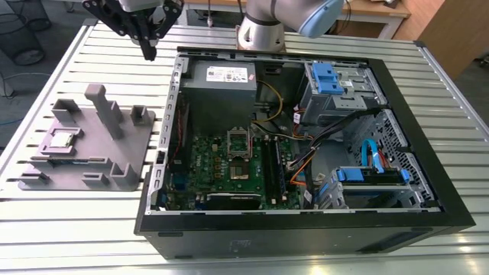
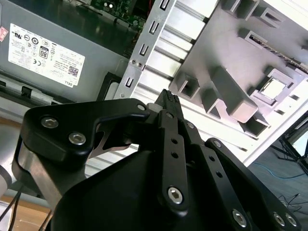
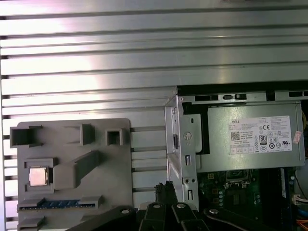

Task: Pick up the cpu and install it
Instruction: 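Reach for the cpu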

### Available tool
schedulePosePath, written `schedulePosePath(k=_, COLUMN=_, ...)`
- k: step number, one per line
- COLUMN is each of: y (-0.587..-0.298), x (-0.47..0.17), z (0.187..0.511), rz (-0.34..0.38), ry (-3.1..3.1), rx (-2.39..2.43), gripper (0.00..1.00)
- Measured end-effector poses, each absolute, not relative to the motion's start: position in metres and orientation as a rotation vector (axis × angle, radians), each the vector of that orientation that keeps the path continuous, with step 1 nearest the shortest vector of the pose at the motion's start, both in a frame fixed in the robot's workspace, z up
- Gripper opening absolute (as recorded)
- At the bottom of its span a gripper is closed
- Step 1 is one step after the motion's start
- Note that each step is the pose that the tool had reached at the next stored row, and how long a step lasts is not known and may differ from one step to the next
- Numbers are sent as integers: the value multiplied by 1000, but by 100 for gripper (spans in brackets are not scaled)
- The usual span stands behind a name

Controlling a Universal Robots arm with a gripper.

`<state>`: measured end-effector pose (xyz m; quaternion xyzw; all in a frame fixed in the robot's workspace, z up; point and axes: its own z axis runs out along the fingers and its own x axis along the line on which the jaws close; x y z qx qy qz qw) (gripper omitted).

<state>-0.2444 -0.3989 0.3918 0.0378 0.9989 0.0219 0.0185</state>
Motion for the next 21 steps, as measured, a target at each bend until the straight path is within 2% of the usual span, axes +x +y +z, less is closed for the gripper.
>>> schedulePosePath(k=21, y=-399, x=-290, z=391, rz=68, ry=3101, rx=117, gripper=11)
